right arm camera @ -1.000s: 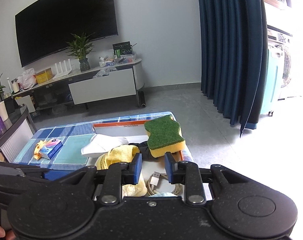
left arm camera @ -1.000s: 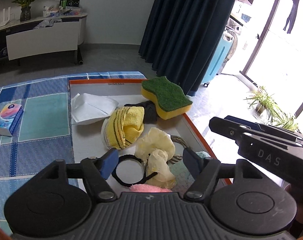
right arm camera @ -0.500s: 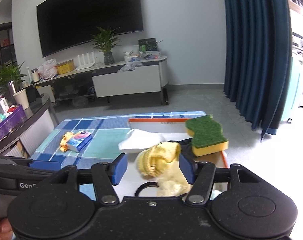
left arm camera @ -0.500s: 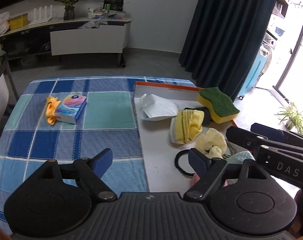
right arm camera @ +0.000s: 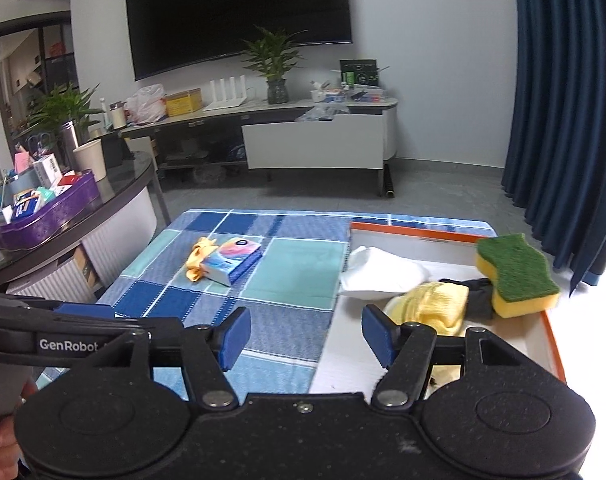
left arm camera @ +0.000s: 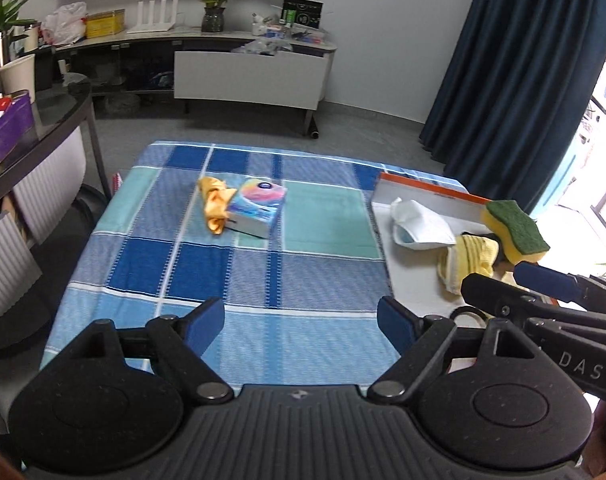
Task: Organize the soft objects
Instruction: 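Withdraw both grippers from the box toward the yellow glove and tissue pack, then grasp the yellow glove with the left gripper while the right grasps the tissue pack, then carry the yellow glove and the tissue pack over the white box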
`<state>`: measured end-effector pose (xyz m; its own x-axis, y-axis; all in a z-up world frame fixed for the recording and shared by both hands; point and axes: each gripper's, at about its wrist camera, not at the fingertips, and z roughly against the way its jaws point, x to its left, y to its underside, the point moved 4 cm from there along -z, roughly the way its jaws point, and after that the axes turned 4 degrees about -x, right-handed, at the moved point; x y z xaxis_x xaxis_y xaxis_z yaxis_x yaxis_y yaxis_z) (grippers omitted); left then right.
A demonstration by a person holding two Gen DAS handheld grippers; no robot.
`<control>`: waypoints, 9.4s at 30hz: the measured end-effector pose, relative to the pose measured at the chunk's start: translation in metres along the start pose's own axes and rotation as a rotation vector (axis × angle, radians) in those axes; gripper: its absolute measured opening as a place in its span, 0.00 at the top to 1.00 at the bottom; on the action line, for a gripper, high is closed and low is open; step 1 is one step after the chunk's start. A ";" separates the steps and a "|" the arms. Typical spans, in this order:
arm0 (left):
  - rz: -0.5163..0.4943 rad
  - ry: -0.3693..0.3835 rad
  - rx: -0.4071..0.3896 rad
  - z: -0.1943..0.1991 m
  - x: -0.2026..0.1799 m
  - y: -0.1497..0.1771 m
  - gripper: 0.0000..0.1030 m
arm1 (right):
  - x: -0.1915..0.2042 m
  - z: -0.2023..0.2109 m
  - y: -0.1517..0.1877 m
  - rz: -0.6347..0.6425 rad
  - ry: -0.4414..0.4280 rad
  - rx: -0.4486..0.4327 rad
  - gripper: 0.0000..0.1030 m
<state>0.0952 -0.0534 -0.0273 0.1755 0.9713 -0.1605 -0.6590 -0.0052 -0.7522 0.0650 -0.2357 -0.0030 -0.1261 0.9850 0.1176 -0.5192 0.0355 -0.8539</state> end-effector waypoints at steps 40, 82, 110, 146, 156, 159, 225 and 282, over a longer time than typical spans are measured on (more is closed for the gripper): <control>0.009 -0.161 0.076 -0.155 0.098 -0.071 0.17 | 0.035 -0.071 -0.002 0.048 -0.129 0.053 0.24; 0.018 -0.083 0.022 -0.096 0.113 -0.048 0.74 | 0.079 -0.251 -0.024 0.041 -0.009 0.237 0.38; -0.019 -0.097 -0.028 0.006 0.033 0.002 0.74 | 0.060 -0.038 -0.001 0.031 -0.054 0.093 0.38; -0.097 -0.012 -0.061 0.049 -0.048 0.032 0.74 | -0.005 0.059 0.019 -0.025 0.055 0.005 0.38; -0.119 -0.004 -0.057 0.050 -0.057 0.036 0.74 | -0.014 0.064 0.022 -0.043 0.072 0.005 0.38; -0.122 -0.001 -0.057 0.050 -0.059 0.037 0.74 | -0.018 0.066 0.022 -0.051 0.077 0.002 0.38; -0.233 0.160 -0.035 0.019 -0.150 0.030 0.74 | -0.110 0.087 0.038 -0.180 0.250 -0.006 0.38; -0.223 0.187 0.047 -0.029 -0.167 -0.012 0.74 | -0.141 0.047 -0.012 -0.192 0.255 0.011 0.38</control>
<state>0.0944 -0.2223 -0.0100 0.4483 0.8867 -0.1131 -0.6218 0.2184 -0.7521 0.0495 -0.3829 0.0149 0.1904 0.9711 0.1438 -0.5224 0.2242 -0.8227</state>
